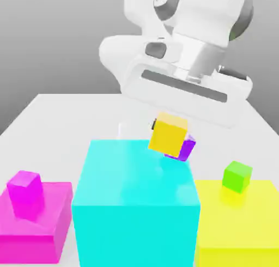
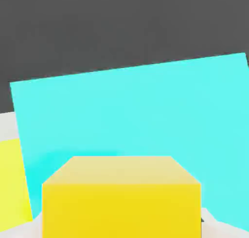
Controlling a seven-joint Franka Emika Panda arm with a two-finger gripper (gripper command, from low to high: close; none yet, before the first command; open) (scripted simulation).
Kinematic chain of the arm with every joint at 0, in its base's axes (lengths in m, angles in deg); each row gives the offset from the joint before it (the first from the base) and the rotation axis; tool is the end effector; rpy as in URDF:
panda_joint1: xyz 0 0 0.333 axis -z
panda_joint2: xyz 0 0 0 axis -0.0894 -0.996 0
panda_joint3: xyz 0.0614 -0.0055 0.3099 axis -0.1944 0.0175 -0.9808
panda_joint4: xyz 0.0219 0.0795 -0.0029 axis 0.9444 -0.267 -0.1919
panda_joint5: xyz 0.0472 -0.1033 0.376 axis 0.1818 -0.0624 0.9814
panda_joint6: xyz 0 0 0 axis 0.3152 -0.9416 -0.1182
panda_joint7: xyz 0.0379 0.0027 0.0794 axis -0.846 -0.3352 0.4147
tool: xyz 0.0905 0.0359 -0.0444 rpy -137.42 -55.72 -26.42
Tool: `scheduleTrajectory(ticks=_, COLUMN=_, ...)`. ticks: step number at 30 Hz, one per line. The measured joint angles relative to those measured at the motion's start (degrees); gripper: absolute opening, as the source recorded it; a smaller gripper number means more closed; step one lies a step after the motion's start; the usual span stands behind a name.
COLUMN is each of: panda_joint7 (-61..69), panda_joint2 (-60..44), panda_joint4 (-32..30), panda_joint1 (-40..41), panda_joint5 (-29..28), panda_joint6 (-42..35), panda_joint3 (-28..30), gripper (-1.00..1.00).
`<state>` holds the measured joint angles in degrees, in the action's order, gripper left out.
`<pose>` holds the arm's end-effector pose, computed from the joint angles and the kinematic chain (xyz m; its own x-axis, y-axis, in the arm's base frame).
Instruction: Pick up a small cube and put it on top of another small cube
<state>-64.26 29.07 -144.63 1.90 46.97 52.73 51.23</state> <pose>0.4131 0.1559 0.3938 0.5385 -0.8036 0.2533 -0.8362 -0.5467 0.0434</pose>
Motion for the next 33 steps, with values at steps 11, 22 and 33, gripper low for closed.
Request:
scheduleTrajectory(ticks=11, panda_joint7=-19.05, panda_joint2=1.92, panda_joint4=-10.64, panda_joint1=-11.01, panda_joint5=22.58, panda_joint6=8.75, panda_joint3=-7.56, gripper=-1.00)
scheduleTrajectory(ticks=22, panda_joint7=-24.14, panda_joint2=-8.33, panda_joint4=-14.23, panda_joint1=-8.25, panda_joint5=19.26, panda_joint6=21.55, panda_joint3=-10.99, gripper=1.00)
scheduleTrajectory(ticks=33, panda_joint7=-20.58, panda_joint2=0.45, panda_joint4=-12.17, panda_joint1=-11.09, panda_joint5=23.76, panda_joint6=11.22, panda_joint3=-7.77, gripper=1.00)
